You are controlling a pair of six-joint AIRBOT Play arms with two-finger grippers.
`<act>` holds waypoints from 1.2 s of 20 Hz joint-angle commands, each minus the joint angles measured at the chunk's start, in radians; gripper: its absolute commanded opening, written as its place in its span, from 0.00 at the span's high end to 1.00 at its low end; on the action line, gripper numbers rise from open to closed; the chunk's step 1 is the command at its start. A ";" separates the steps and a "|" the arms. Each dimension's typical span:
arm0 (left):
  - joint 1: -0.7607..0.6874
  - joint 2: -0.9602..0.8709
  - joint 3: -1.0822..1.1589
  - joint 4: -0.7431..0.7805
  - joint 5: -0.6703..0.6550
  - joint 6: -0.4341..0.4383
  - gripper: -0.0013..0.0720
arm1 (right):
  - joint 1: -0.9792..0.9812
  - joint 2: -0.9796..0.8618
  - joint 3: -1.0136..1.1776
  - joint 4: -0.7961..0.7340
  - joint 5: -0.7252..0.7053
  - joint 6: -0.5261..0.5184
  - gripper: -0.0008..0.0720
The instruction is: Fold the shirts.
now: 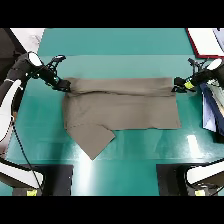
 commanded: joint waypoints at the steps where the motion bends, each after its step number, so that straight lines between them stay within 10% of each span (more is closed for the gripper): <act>1: 0.000 0.000 -0.008 0.032 -0.068 -0.084 0.14 | 0.010 0.002 0.021 0.007 0.048 0.000 0.40; 6: 0.054 0.164 -0.086 0.101 -0.185 -0.158 0.30 | -0.052 0.119 0.055 0.007 0.279 -0.023 0.39; 12: 0.012 0.607 -0.758 -0.025 0.043 -0.364 0.30 | -0.098 0.380 -0.191 0.007 0.147 -0.023 0.39; 24: -0.127 0.740 -1.079 -0.301 0.251 -0.365 0.30 | -0.096 0.420 -0.244 0.008 0.133 -0.023 0.39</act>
